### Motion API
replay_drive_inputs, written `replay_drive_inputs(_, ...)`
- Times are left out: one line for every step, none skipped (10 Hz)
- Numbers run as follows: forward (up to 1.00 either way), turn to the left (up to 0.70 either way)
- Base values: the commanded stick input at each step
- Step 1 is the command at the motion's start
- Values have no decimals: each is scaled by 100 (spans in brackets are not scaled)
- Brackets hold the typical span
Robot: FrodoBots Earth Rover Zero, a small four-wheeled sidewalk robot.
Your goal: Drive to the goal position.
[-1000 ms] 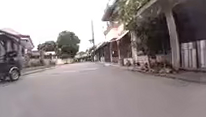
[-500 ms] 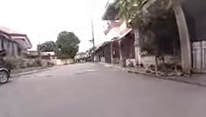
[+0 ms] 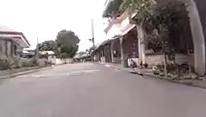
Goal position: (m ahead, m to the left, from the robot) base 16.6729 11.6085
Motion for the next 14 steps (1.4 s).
replay_drive_inputs(70,0)
replay_drive_inputs(70,0)
replay_drive_inputs(70,0)
replay_drive_inputs(70,0)
replay_drive_inputs(70,0)
replay_drive_inputs(70,0)
replay_drive_inputs(70,0)
replay_drive_inputs(70,0)
replay_drive_inputs(70,0)
replay_drive_inputs(70,0)
replay_drive_inputs(70,0)
replay_drive_inputs(70,0)
replay_drive_inputs(70,0)
replay_drive_inputs(70,0)
